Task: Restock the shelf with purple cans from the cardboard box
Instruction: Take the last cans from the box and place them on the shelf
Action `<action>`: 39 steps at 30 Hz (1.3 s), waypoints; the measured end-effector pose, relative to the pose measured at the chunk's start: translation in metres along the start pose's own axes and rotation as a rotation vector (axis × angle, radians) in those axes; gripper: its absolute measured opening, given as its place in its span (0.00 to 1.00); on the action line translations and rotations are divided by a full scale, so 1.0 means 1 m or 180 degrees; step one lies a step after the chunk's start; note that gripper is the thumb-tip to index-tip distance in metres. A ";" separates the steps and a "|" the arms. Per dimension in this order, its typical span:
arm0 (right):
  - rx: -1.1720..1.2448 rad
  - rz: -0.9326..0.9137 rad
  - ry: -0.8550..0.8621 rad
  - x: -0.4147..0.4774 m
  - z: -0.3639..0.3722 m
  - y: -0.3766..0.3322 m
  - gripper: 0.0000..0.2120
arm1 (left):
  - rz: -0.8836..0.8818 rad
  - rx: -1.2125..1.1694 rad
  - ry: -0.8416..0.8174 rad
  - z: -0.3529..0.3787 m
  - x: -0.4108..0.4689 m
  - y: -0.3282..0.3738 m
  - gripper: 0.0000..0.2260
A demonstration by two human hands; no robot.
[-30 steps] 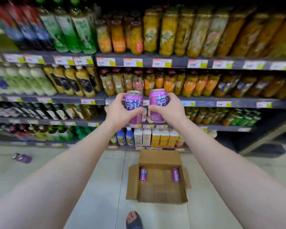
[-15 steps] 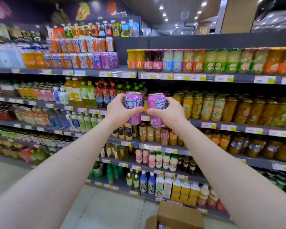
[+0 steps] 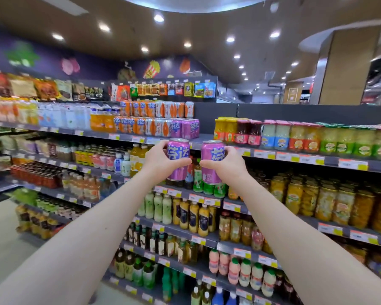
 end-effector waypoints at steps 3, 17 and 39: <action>-0.0008 0.0024 -0.0024 0.028 0.043 -0.007 0.31 | 0.0102 0.0061 -0.0040 -0.016 0.034 -0.034 0.42; -0.0196 0.0130 0.0533 0.176 0.151 -0.031 0.31 | 0.0256 -0.0561 -0.0669 -0.027 0.200 -0.182 0.31; -0.0211 0.0017 0.1329 0.436 0.162 0.047 0.31 | 0.0582 -0.0870 -0.0724 0.074 0.410 -0.268 0.29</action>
Point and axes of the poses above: each hand's wrist, its own x-axis towards the middle knuckle, its own z-axis out of the palm, y = z × x, the point moved 6 cm from there along x, towards the middle knuckle, and after that the axes turned 6 degrees about z, right-handed, at the moved point
